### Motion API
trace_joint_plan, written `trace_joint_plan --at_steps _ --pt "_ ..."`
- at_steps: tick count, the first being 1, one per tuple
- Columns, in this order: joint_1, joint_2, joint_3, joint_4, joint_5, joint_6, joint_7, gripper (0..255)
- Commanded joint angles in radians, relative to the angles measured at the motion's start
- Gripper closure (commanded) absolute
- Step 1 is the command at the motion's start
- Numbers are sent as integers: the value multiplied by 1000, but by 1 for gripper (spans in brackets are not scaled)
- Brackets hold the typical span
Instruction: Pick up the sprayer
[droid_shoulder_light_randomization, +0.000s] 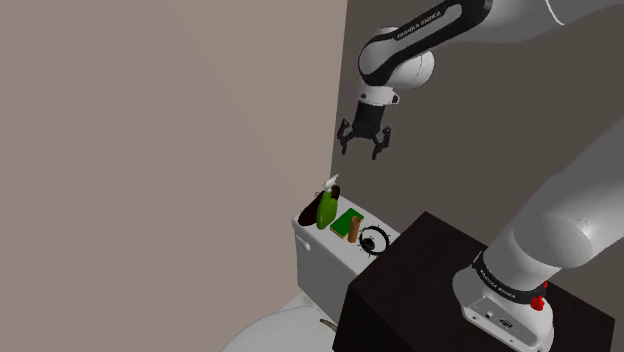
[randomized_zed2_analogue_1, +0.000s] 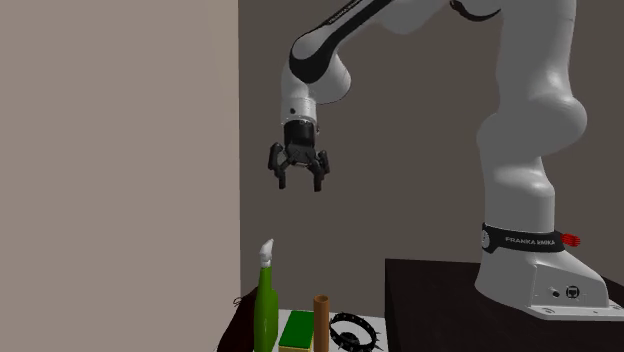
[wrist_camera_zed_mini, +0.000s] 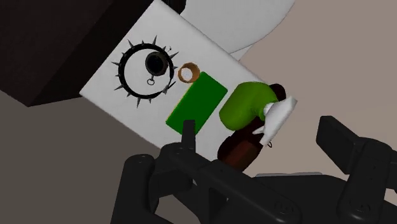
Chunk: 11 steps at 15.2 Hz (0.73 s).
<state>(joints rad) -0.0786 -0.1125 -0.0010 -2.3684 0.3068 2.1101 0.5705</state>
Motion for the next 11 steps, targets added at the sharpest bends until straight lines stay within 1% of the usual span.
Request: trace_joint_plan --at_steps 1,6,11 --pt "0 80 0 12 49 53 39 0" --pt "-4 266 -1 63 183 152 109 0" --pt "-20 455 12 133 336 233 156 0"
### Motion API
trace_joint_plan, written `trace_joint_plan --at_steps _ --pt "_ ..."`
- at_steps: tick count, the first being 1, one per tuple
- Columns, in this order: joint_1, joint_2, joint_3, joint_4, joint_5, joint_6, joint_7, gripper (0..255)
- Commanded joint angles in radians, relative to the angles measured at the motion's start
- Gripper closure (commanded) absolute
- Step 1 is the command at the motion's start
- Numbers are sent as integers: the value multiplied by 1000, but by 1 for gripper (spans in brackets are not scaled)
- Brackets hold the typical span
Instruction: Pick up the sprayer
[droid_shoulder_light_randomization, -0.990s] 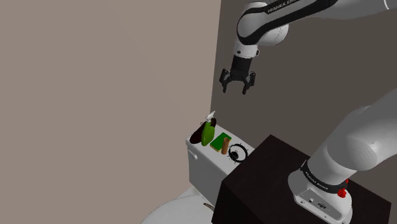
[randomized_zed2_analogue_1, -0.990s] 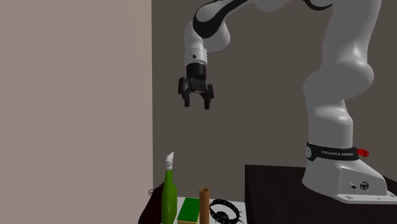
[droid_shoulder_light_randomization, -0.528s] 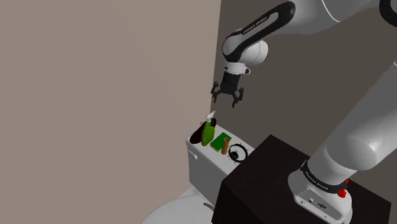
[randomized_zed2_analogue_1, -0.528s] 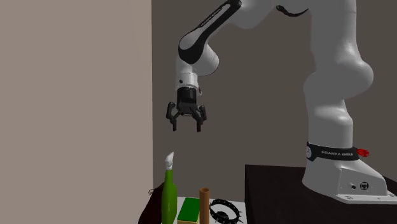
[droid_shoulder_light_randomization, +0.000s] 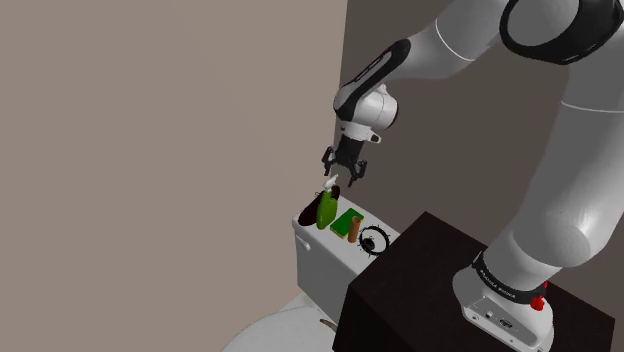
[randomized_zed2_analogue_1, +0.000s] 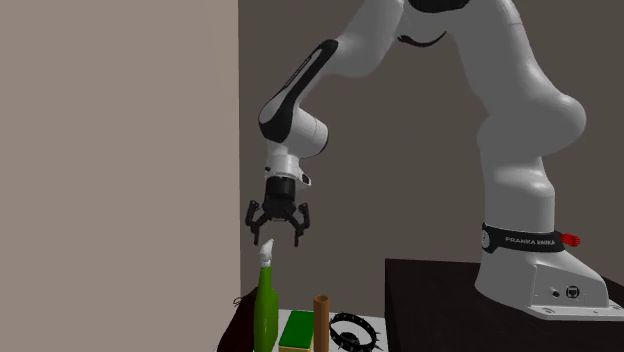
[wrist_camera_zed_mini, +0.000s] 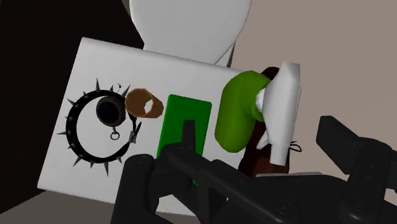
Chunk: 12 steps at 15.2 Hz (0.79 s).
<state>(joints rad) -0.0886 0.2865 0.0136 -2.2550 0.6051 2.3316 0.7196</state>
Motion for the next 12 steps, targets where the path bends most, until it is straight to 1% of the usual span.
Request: trace_joint_plan --at_steps 1,3,4,6,8,10,12 --pt "-15 94 3 36 69 26 14 0" --pt "-37 170 25 70 127 56 33 0" --pt "-61 208 49 87 148 74 46 0" --pt "-117 226 106 89 122 99 60 0" --pt "-154 254 144 95 107 126 61 0" --pt "-179 283 171 102 96 149 59 0" --pt "-229 323 221 111 64 185 68 0"
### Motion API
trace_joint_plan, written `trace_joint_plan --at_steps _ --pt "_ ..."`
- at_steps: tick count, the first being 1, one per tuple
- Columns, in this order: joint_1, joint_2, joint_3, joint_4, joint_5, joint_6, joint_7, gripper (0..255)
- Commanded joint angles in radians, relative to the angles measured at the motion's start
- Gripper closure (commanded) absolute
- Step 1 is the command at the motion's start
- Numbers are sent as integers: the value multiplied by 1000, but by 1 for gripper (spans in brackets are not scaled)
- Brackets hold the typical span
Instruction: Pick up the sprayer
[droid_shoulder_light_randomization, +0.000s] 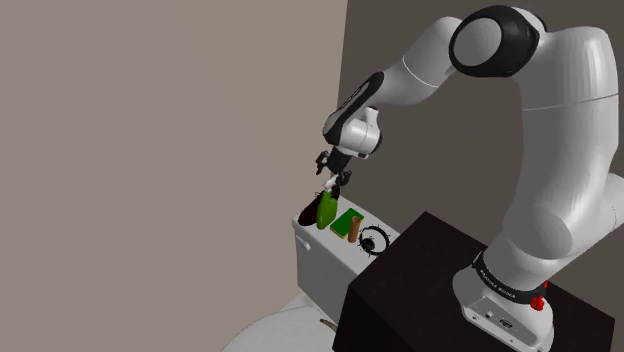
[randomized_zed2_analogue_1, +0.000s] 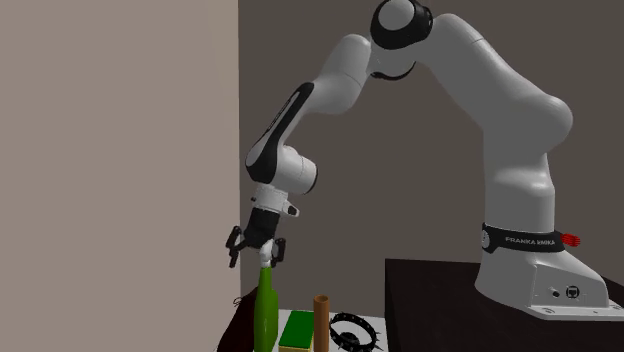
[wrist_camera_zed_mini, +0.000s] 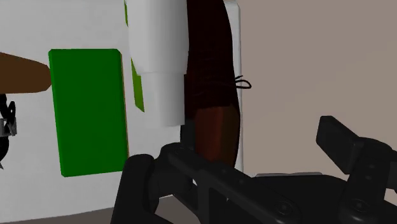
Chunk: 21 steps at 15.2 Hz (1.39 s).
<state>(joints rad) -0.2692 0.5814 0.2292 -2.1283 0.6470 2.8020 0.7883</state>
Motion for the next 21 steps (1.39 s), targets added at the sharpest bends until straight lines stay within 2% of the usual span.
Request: trace_joint_plan --at_steps 1,2,3,5,10,11,12,13,16,21 --pt "-66 30 23 -17 7 -280 9 0" --pt "-82 32 38 -18 -6 -275 17 0" --pt "-58 41 35 -5 -12 -270 42 255" --pt "-39 80 31 31 -18 -261 56 255" --pt "-51 144 28 64 -15 -238 24 255" --pt "-50 148 19 88 -28 -259 35 255" --pt "-7 36 29 72 -21 -247 27 255" --pt "-7 35 29 72 -21 -247 27 0" --pt "-23 -17 -5 46 -92 -401 41 0" --pt "-19 33 -8 62 -85 -372 21 0"
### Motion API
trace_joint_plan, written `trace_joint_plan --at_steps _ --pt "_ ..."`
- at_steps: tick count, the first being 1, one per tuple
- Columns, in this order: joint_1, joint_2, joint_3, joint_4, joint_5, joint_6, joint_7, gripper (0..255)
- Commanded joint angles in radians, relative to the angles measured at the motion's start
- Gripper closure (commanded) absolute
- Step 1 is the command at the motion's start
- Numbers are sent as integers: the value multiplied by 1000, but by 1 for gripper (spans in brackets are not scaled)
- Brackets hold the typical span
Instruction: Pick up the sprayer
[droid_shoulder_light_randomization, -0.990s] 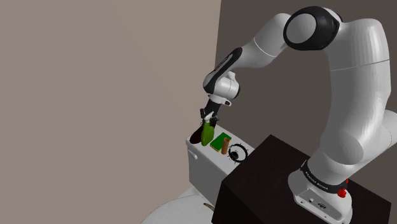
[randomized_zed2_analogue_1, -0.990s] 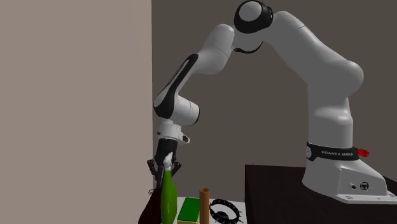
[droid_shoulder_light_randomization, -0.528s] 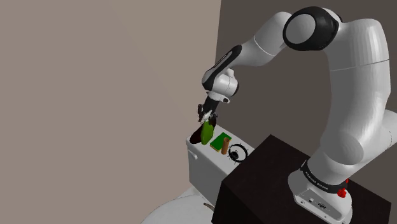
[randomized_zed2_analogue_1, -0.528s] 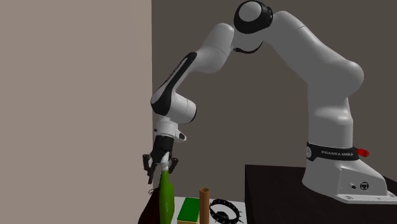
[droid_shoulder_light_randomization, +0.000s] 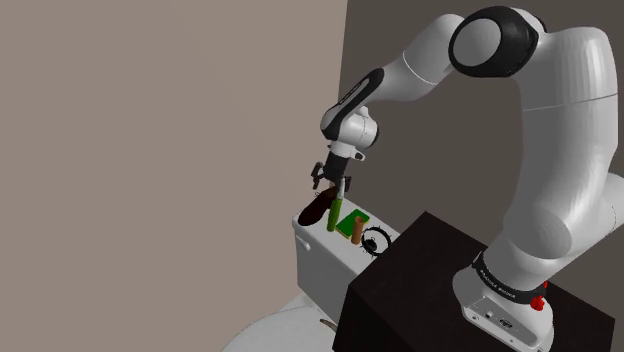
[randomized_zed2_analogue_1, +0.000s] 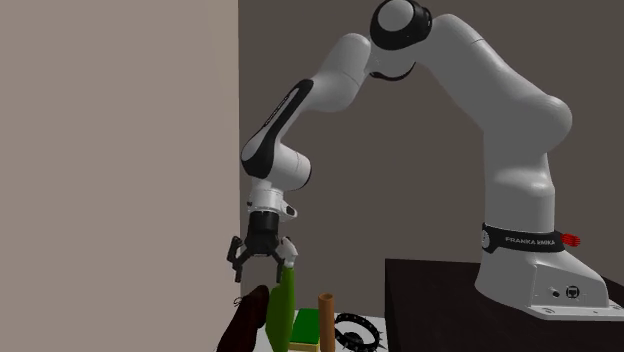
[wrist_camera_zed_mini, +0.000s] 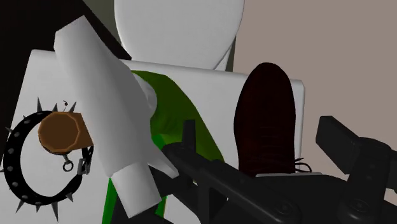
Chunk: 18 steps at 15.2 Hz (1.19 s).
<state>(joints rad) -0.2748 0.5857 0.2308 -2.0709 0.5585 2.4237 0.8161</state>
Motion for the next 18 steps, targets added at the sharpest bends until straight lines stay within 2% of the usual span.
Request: trace_joint_plan --at_steps 1,5,6,10,14,15,16,18 --pt "-12 42 -10 9 5 14 -11 0" --pt "-6 74 -15 22 13 32 -26 0" --pt "-5 90 -15 29 14 40 -29 255" --pt "16 142 -16 89 4 41 -7 255" --pt "2 164 -29 120 -8 25 -20 255" --pt "27 76 -16 104 -5 31 -19 255" --pt "27 76 -16 104 -5 31 -19 0" --pt "81 146 -99 269 -146 -298 164 0"
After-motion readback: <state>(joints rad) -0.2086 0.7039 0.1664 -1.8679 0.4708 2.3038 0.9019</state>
